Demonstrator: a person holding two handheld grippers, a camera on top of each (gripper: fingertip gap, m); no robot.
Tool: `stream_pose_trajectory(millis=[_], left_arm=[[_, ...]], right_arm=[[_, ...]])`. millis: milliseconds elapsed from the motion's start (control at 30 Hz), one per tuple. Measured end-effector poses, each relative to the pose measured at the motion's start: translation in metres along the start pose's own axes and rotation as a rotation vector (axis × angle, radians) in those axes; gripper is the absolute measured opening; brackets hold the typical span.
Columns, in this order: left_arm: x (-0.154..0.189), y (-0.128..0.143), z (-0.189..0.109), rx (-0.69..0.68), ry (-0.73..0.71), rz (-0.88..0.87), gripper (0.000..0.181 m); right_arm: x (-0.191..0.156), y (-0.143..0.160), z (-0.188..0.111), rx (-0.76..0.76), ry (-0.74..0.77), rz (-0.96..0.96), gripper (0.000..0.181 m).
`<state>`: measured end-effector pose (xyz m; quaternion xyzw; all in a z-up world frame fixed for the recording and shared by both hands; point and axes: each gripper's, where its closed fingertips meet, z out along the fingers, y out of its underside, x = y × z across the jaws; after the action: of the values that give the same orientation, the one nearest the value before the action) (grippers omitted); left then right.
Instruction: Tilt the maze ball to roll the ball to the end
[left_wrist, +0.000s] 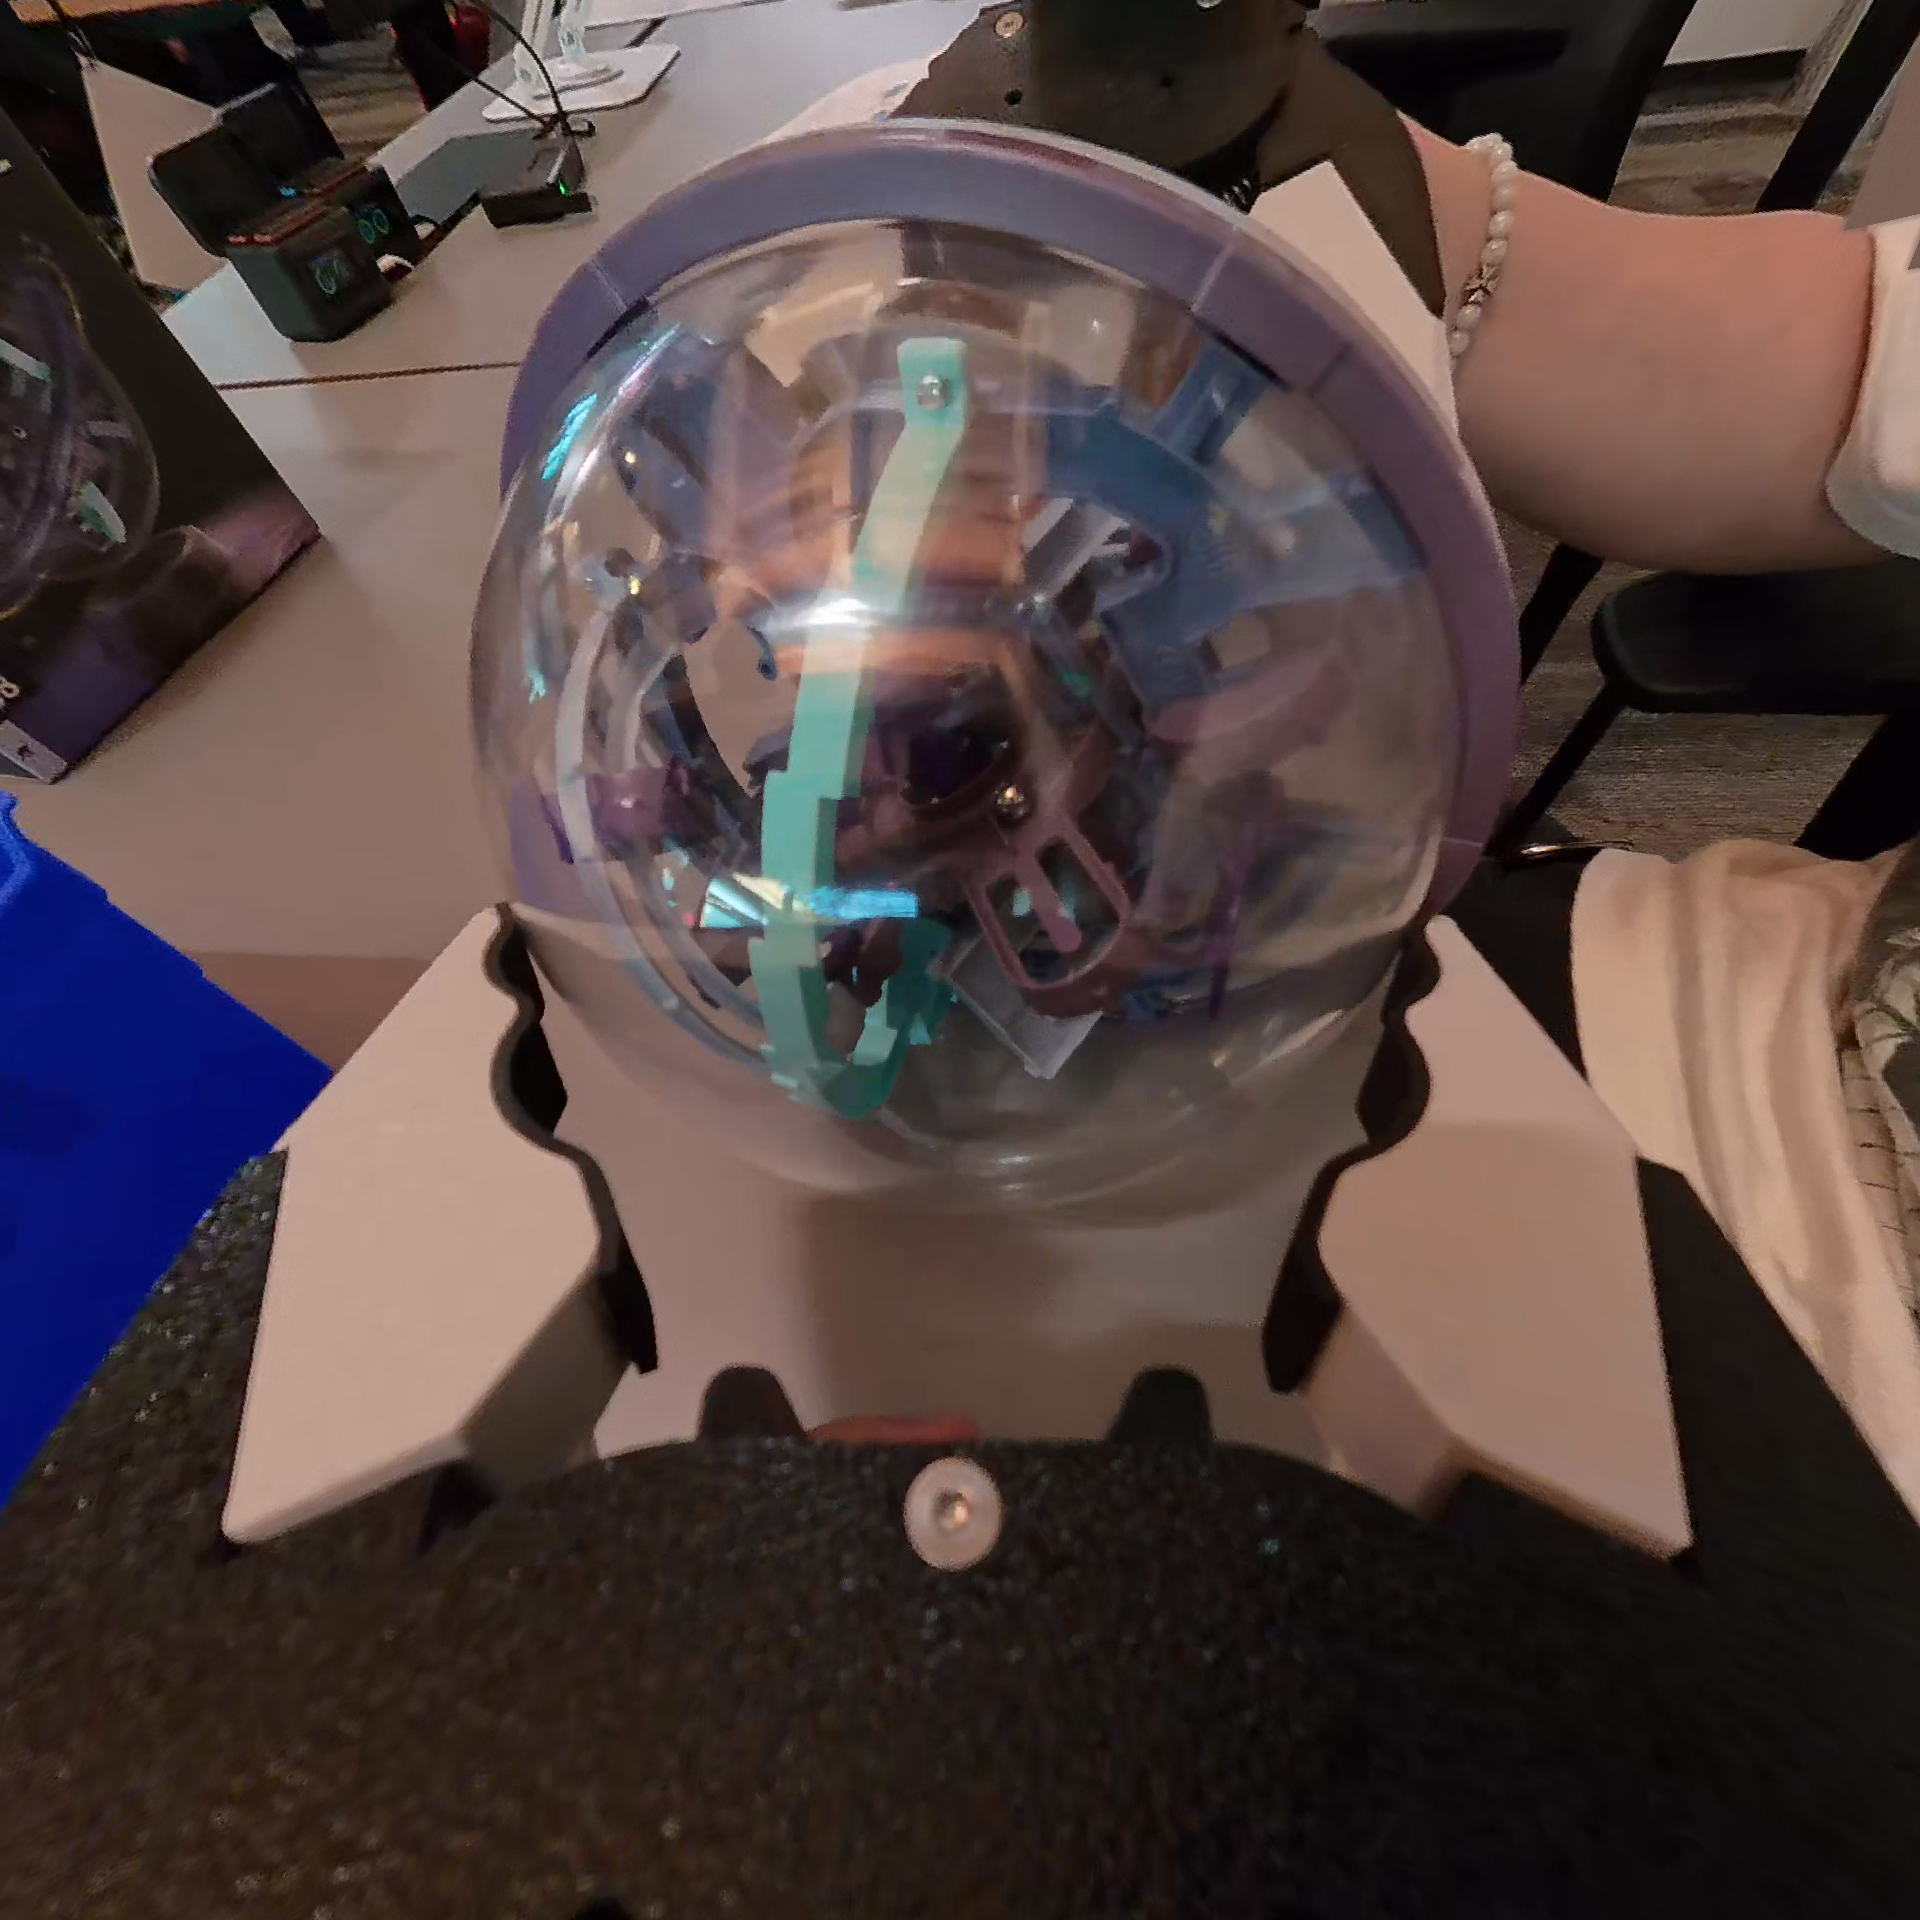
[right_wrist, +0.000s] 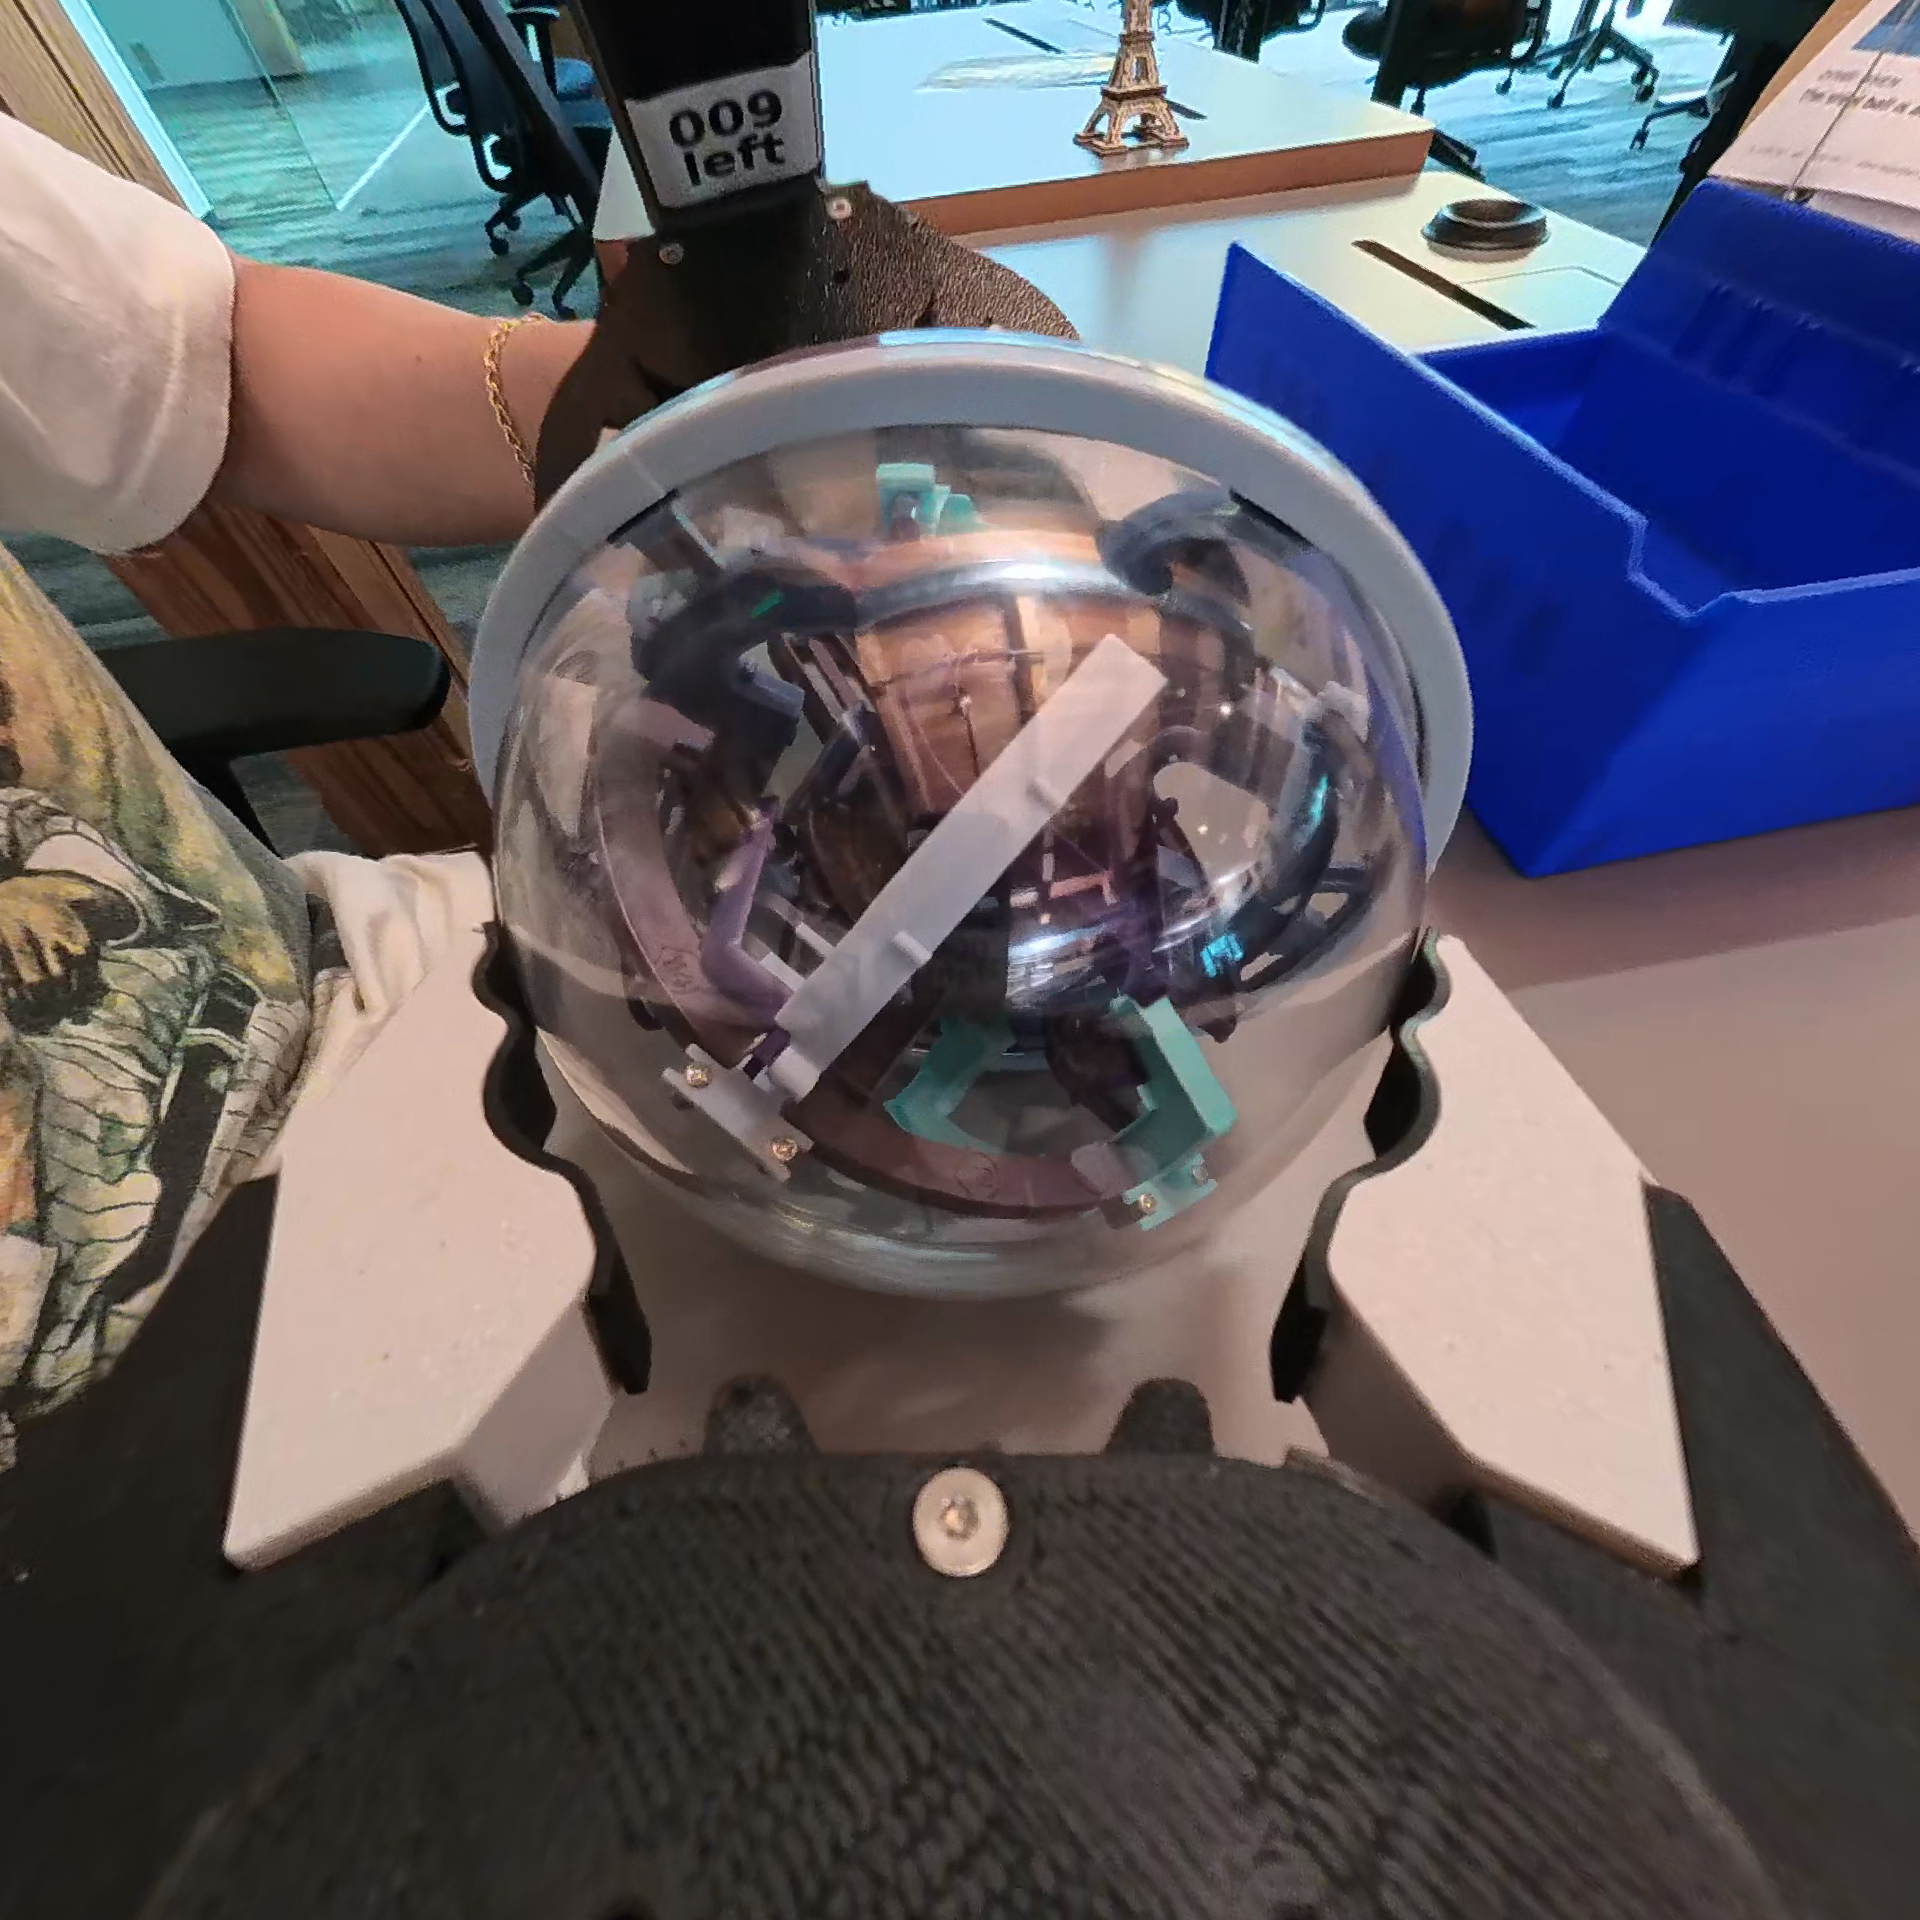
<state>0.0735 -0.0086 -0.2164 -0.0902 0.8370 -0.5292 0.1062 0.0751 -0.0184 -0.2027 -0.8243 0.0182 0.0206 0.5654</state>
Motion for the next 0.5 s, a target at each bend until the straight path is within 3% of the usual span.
stream_pose_trajectory(millis=[500], left_arm=[[0.0017, 0.0019, 0.0035, 0.061, -0.103, 0.035, 0.152]], right_arm=[[-0.0016, -0.0015, -0.0026, -0.044, -0.019, -0.126, 0.157]])
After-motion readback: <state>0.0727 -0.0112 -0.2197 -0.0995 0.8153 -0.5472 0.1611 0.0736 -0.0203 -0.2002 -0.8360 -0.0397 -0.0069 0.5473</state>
